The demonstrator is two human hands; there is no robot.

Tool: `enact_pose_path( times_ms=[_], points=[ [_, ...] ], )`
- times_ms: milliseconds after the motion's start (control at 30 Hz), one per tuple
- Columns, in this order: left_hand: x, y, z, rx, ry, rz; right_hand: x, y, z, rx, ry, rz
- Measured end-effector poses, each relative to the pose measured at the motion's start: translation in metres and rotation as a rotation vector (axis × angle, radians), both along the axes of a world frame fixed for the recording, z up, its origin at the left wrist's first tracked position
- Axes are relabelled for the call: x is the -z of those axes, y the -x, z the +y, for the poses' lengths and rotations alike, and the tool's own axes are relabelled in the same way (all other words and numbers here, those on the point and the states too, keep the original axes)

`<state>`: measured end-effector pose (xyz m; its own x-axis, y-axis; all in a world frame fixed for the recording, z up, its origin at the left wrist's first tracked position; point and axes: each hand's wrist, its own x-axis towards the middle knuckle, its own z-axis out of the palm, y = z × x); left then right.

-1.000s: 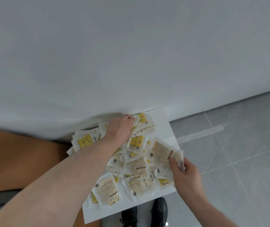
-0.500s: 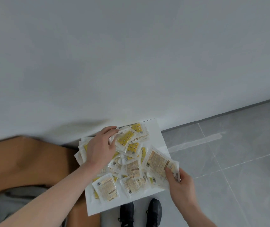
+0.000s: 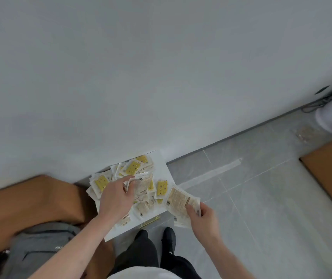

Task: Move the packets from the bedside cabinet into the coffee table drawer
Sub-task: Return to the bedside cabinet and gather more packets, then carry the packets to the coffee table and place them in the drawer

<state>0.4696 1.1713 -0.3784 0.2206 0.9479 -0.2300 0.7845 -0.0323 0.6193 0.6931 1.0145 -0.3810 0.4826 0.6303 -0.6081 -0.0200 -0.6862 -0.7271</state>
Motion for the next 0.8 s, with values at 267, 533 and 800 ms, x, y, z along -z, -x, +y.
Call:
enact_pose_path(
  times_ms=[267,533,800],
  points=[
    [-0.042,-0.03,0.017,0.324,-0.004,-0.056,-0.052,0.005,-0.029,0.199,-0.011,-0.141],
    [-0.06,-0.049,0.028,0.595,0.005,-0.055,-0.081,0.047,-0.077,0.471,0.005,-0.2],
    [-0.088,-0.076,-0.026,0.871,0.039,-0.138,-0.108,0.084,-0.154,0.782,-0.094,-0.278]
  ],
)
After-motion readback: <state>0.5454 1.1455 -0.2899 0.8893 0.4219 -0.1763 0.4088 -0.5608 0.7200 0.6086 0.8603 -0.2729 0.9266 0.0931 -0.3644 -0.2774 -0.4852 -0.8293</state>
